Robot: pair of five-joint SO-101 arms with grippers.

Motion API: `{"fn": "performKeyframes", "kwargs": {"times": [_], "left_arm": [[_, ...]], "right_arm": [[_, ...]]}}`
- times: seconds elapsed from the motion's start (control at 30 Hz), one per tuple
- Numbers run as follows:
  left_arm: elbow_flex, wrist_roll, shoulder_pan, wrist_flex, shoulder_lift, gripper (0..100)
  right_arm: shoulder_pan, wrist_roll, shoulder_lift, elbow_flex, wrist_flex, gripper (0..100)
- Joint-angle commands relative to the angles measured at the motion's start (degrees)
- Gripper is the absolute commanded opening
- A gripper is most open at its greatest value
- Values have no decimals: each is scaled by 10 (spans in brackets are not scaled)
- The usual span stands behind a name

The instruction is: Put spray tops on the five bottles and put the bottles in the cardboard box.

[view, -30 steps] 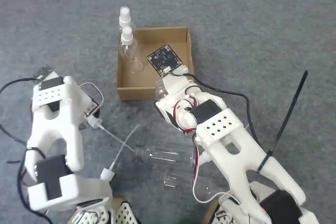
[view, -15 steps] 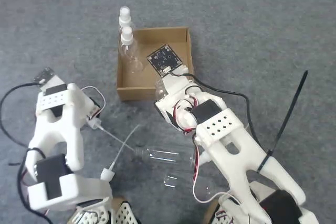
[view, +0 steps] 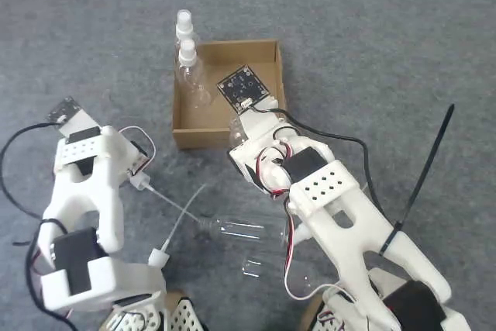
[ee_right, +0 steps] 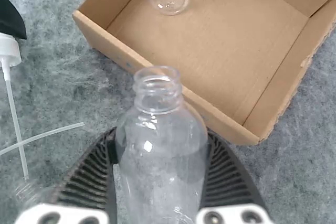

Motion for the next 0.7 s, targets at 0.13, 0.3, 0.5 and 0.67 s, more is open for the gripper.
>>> {"fn": "performKeyframes", "kwargs": {"times": [0.13,0.3,0.5,0.67], "left_arm": [[0,2,2,-14,-4,141],[0,2,3,-21,-4,115],[0,1,4,-21,-4,26],[-4,1,4,-21,-4,12]], "right_arm": [[7,7,-34,-3,-9,9],[7,7,-34,-3,-8,9],[7,7,-34,-3,-8,9],[7,7,-34,-3,-9,9]]}}
